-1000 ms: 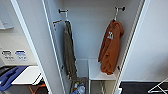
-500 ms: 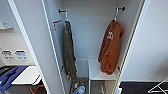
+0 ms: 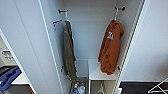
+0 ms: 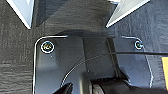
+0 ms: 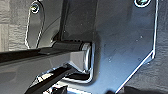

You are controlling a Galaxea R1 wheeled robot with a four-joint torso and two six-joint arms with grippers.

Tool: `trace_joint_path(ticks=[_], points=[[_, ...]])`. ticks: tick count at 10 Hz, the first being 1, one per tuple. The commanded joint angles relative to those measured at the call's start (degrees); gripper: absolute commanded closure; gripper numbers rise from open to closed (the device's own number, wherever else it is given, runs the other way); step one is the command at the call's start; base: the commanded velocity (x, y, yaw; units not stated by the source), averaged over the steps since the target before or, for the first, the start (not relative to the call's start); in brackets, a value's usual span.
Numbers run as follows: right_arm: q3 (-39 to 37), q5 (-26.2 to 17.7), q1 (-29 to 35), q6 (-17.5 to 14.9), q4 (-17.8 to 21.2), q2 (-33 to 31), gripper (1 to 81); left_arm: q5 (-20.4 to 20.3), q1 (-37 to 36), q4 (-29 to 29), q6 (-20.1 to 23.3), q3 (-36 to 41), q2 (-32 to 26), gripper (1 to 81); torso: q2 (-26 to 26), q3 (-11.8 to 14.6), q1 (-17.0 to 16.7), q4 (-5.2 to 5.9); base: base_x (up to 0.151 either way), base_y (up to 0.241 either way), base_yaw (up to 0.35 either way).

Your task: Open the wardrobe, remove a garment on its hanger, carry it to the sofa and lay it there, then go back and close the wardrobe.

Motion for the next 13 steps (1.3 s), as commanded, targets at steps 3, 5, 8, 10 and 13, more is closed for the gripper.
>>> trace_joint_path(ticks=[3, 5, 8, 10, 13], points=[[-1.1, -0.8, 6.7, -0.7, -0.8, 0.3, 1.0, 2.4, 0.9, 5.4, 0.6, 0.3, 0.7, 1.0, 0.0, 0.0, 0.0, 0.0, 0.0, 0.0, 0.0], [-1.4, 2.5, 8.2, -5.8, -9.0, 0.0, 1.0, 2.4, 0.9, 6.8, 0.6, 0.2, 1.0, 1.0, 0.0, 0.0, 0.0, 0.0, 0.0, 0.0, 0.0], [-4.1, 6.3, 11.8, -13.2, -24.8, 1.0, 1.0, 2.4, 0.9, 6.8, 0.6, -0.1, 1.9, 1.0, 0.0, 0.0, 0.0, 0.0, 0.0, 0.0, 0.0], [-6.6, 6.5, 15.7, -16.5, -36.2, 2.6, 1.0, 2.3, 0.9, 6.8, 0.5, -1.1, 2.8, 1.0, 0.0, 0.0, 0.0, 0.0, 0.0, 0.0, 0.0], [-7.1, 6.2, 21.2, -16.9, -48.5, 6.9, 1.0, 2.0, 0.9, 6.7, 0.5, -1.9, 3.3, 1.0, 0.0, 0.0, 0.0, 0.0, 0.0, 0.0, 0.0]])
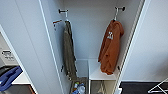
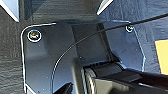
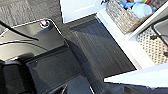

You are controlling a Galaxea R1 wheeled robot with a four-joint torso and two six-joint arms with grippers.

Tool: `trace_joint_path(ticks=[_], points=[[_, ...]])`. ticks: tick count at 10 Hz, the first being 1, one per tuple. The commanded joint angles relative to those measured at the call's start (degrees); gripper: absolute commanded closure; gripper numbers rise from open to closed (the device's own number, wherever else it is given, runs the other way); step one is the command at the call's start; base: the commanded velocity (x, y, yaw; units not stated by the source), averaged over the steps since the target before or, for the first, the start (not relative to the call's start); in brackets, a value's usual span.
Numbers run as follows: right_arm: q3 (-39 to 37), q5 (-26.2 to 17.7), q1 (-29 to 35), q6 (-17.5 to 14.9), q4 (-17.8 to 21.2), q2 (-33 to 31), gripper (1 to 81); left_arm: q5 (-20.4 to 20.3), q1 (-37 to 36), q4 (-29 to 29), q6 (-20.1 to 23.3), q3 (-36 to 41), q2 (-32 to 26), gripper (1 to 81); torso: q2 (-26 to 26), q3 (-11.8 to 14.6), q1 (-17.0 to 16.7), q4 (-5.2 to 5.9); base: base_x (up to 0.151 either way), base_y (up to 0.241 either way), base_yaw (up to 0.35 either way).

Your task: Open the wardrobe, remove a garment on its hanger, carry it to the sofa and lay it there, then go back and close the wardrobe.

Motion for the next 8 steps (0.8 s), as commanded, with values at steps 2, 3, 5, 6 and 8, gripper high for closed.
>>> trace_joint_path(ticks=[2, 3, 5, 6, 8], points=[[-0.9, -0.8, 9.3, -1.3, -11.7, 4.0, 1.0, 1.8, -2.5, 0.6, 0.3, 0.0, 0.9, 1.0, 0.0, 0.0, 0.0, 0.0, 0.0, 0.0, 0.0], [-0.9, -0.8, 11.2, -1.3, -12.3, 4.0, 1.0, 1.7, -2.4, 0.6, 0.3, 0.0, 0.8, 1.0, 0.0, 0.0, 0.0, 0.0, 0.0, 0.0, 0.0], [-1.0, -0.9, 14.6, -1.2, -12.2, 4.0, 1.0, 1.7, -2.4, 0.6, 0.3, 0.0, 0.6, 1.0, 0.0, 0.0, 0.0, 0.0, 0.0, 0.0, 0.0], [-1.1, -0.8, 16.0, -1.2, -12.1, 4.0, 1.0, 1.6, -2.4, 0.6, 0.3, 0.0, 0.7, 1.0, 0.0, 0.0, 0.0, 0.0, 0.0, 0.0, 0.0], [-1.3, -1.5, 18.1, -1.1, -11.9, 4.0, 1.0, 1.5, -2.4, 0.6, 0.3, 0.0, 0.6, 1.0, 0.0, 0.0, 0.0, 0.0, 0.0, 0.0, 0.0]])
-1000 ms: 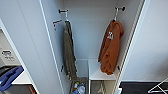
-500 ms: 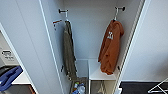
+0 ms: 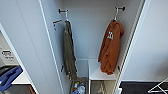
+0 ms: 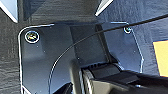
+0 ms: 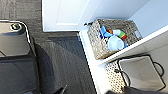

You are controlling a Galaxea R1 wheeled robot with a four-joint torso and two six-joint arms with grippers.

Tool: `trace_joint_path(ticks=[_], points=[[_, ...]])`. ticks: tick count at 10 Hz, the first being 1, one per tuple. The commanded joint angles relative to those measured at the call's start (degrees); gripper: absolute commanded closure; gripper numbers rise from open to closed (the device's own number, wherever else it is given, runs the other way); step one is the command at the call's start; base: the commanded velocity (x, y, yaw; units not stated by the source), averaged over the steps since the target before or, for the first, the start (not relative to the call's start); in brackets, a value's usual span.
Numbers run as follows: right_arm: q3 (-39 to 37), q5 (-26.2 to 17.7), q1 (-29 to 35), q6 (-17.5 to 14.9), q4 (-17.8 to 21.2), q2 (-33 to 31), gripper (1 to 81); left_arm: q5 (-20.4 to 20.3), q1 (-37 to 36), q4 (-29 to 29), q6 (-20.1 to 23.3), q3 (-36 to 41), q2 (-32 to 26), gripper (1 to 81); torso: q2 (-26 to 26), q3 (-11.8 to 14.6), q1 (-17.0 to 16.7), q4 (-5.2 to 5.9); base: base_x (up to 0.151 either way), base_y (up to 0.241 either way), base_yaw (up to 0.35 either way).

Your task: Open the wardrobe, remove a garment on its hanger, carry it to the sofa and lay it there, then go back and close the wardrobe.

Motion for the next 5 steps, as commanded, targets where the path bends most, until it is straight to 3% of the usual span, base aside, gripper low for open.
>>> trace_joint_path(ticks=[1, 3, 5], points=[[-0.5, -2.9, 8.7, 0.0, -0.8, 3.1, 1.0, 2.1, -2.3, 0.6, 0.3, 0.3, -0.1, 1.0, 0.0, 0.0, 0.0, 0.0, 0.0, 0.0, 0.0], [-1.2, -6.3, 11.8, 1.1, 0.2, 3.1, 1.0, 2.1, -2.3, 0.7, 0.4, 0.3, 0.1, 1.0, 0.0, 0.0, 0.0, 0.0, 0.0, 0.0, 0.0], [-4.0, -6.5, 13.8, 7.4, 2.8, 3.1, 1.0, 2.1, -2.2, 0.7, 1.7, 0.3, 0.4, 1.0, 0.0, 0.0, 0.0, 0.0, 0.0, 0.0, 0.0]])
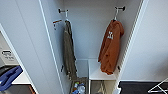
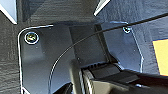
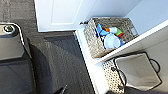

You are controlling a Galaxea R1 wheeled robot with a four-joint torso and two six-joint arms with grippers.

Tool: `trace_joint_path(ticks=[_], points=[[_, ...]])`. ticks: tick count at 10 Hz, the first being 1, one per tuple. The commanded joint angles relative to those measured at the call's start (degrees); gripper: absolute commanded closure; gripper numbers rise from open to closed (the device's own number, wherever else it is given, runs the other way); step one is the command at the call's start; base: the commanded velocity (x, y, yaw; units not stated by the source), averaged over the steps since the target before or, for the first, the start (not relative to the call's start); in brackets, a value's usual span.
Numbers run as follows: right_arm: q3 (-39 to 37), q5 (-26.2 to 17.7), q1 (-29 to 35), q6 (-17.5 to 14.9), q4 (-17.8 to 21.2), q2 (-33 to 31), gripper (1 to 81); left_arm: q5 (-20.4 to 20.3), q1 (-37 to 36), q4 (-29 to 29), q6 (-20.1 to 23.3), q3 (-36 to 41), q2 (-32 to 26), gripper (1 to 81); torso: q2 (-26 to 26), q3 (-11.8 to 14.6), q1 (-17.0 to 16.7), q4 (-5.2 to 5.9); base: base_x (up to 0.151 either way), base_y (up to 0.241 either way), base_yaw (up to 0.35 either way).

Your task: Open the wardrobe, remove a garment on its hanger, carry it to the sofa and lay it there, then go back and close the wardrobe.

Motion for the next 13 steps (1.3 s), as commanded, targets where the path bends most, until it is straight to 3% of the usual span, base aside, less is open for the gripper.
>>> trace_joint_path(ticks=[1, 4, 7, 13], points=[[-5.0, -3.0, 11.7, 6.9, 2.2, 2.2, 1.0, 2.3, -2.3, 0.6, 0.7, 0.3, 0.7, 1.0, 0.0, 0.0, 0.0, 0.0, 0.0, 0.0, 0.0], [-9.4, -3.0, 9.5, 12.0, 2.2, 2.2, 1.0, 1.5, -2.3, 0.6, 0.7, 0.3, 0.8, 1.0, 0.0, 0.0, 0.0, 0.0, 0.0, 0.0, 0.0], [-9.2, -3.1, 7.4, 22.5, 2.2, 1.5, 1.0, 1.3, -2.3, 0.6, 0.7, 0.3, 0.9, 1.0, 0.0, 0.0, 0.0, 0.0, 0.0, 0.0, 0.0], [-5.7, -2.9, 3.3, 24.4, 2.2, -2.0, 1.0, 1.0, -2.3, 0.6, 0.7, 0.3, 1.0, 1.0, 0.0, 0.0, 0.0, 0.0, 0.0, 0.0, 0.0]])
